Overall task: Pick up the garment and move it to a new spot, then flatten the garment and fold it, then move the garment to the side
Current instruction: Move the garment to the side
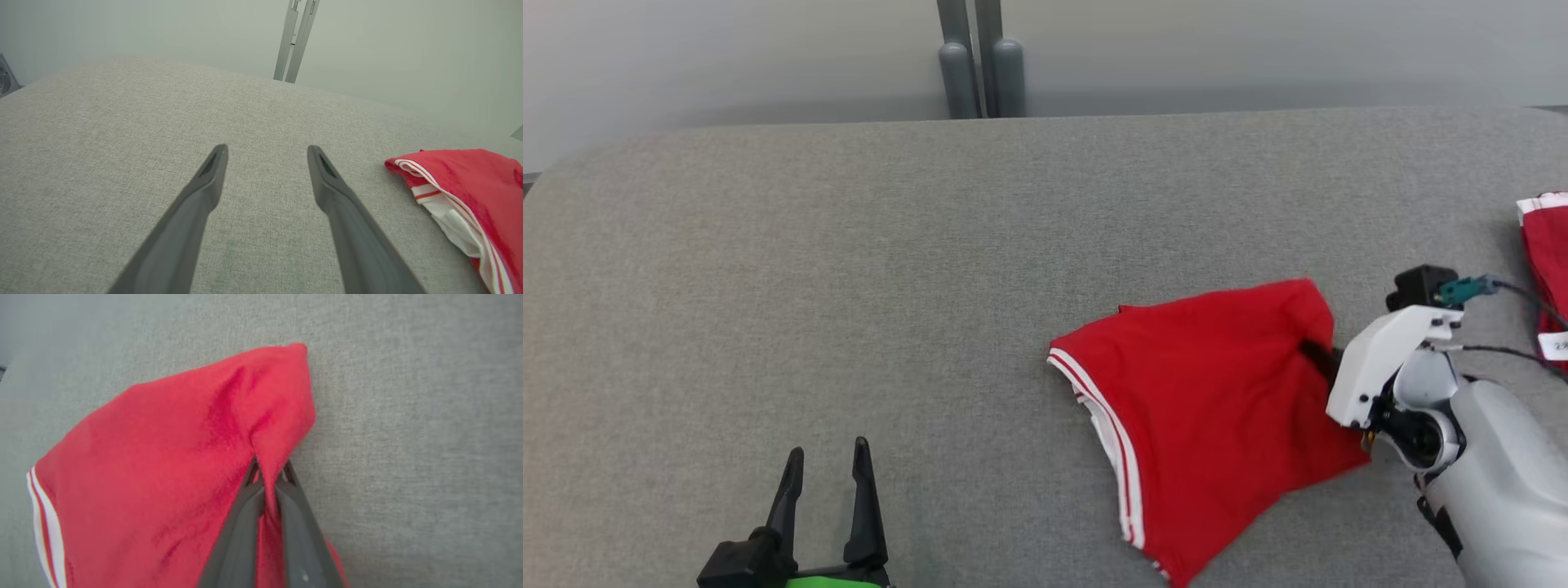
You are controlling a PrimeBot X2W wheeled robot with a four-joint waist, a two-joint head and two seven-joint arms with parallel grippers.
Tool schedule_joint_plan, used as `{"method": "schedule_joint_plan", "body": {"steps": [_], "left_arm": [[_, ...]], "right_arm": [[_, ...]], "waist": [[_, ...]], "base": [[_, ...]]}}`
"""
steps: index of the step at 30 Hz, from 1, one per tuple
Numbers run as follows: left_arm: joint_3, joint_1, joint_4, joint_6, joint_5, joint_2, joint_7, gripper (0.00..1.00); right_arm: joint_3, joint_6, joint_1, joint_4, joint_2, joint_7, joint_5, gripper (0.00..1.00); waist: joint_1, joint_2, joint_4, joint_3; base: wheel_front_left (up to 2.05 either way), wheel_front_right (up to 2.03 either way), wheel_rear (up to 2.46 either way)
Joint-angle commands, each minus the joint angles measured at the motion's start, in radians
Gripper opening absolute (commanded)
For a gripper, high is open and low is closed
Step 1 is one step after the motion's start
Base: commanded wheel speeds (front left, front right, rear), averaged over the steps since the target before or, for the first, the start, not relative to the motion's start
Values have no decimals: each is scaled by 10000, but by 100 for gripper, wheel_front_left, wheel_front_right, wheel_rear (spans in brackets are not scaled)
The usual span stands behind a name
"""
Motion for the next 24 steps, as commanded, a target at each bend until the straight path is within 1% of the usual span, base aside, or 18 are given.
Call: {"method": "schedule_joint_plan", "body": {"steps": [1, 3, 7, 11, 15, 19, 21, 24], "left_arm": [[25, -95, -22, 26, -22, 23, -27, 100], [87, -65, -26, -4, 66, 23, -27, 100], [96, -223, 23, -122, 204, 25, -27, 100], [37, -451, 90, -221, 289, 23, -27, 100], [-134, -592, 256, -332, 324, 25, -29, 100], [-221, -658, 409, -411, 409, 26, -27, 100], [-198, -629, 492, -433, 462, 26, -29, 100], [-151, -587, 549, -481, 519, 26, -27, 100]], "right_arm": [[-109, -6, -317, -185, -417, -246, -24, 0], [-131, -6, -560, -423, -753, -351, -47, 0], [-551, -2, -1170, -895, -1560, -338, -60, 0], [-1096, -2, -1729, -1073, -2203, -172, -320, 0], [-1594, -2, -2254, -871, -2545, -168, -827, 0], [-1854, -2, -2602, -466, -2647, -137, -1295, 0], [-2015, -2, -2751, -178, -2738, -304, -1615, 0], [-2417, -2, -2957, 311, -2689, -668, -2049, 1]], "waist": [[0, 0, -566, 44], [0, 0, -947, 87], [0, 0, -1565, 176], [0, 0, -1924, 322], [0, 0, -2033, 416], [0, 0, -2017, 537], [0, 0, -1981, 565], [0, 0, -1926, 611]], "base": [[0, 0, 0], [0, 0, 0], [0, 0, 0], [0, 0, 0], [0, 0, 0], [0, 0, 0], [0, 0, 0], [0, 0, 0]]}}
